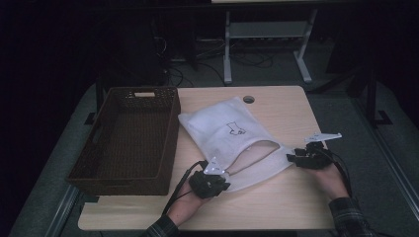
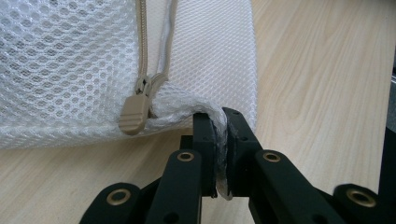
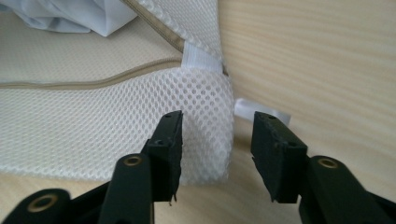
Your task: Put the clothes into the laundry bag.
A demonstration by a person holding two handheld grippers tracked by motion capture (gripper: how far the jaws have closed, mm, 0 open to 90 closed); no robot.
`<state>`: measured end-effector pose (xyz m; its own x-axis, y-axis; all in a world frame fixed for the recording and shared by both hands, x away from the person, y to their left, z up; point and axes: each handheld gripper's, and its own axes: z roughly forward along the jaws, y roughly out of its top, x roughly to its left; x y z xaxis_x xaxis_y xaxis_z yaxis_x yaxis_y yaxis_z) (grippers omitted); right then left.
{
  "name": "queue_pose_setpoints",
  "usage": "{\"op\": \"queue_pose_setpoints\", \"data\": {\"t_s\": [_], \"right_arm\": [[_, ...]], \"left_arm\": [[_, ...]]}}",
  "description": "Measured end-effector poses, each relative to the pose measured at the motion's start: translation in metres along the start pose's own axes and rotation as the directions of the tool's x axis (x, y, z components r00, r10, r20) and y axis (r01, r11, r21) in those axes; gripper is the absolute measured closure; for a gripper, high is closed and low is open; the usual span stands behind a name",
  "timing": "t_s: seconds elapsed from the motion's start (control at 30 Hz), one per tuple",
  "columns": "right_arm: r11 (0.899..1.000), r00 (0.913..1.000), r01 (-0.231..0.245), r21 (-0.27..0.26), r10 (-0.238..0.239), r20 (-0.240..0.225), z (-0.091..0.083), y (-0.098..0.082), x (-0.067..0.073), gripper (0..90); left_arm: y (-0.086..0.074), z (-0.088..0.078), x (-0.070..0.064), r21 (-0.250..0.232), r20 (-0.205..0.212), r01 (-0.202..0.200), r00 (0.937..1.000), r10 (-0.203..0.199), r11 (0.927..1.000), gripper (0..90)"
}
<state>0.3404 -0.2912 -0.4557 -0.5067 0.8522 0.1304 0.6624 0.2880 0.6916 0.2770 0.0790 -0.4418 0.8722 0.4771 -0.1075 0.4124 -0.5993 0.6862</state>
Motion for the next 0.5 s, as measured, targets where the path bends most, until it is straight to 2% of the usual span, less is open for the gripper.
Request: {"op": "queue_pose_setpoints", "data": {"t_s": [0.1, 0.2, 0.3, 0.5], "right_arm": [[1.000, 0.9989, -0.019, 0.001, 0.019, -0.044, 0.001, -0.004, -0.001, 66.0], [1.000, 0.9975, -0.004, 0.013, 0.005, -0.070, 0.002, -0.003, 0.002, 80.2], [0.999, 0.9968, 0.025, 0.024, -0.023, -0.077, 0.000, -0.003, 0.007, 84.0], [0.997, 0.9950, 0.072, 0.017, -0.071, -0.070, -0.011, -0.007, 0.023, 84.6]], "left_arm": [[0.000, 0.000, 0.001, 0.005, -0.006, 0.000, 1.0000, 0.000, 1.0000, 84.4], [-0.001, 0.000, 0.003, 0.012, -0.027, -0.007, 0.9996, 0.007, 0.9999, 84.4], [-0.002, -0.002, 0.008, 0.011, -0.042, 0.003, 0.9991, -0.003, 0.9999, 84.4], [-0.006, -0.008, 0.022, 0.010, -0.084, 0.036, 0.9958, -0.035, 0.9993, 84.3]]}}
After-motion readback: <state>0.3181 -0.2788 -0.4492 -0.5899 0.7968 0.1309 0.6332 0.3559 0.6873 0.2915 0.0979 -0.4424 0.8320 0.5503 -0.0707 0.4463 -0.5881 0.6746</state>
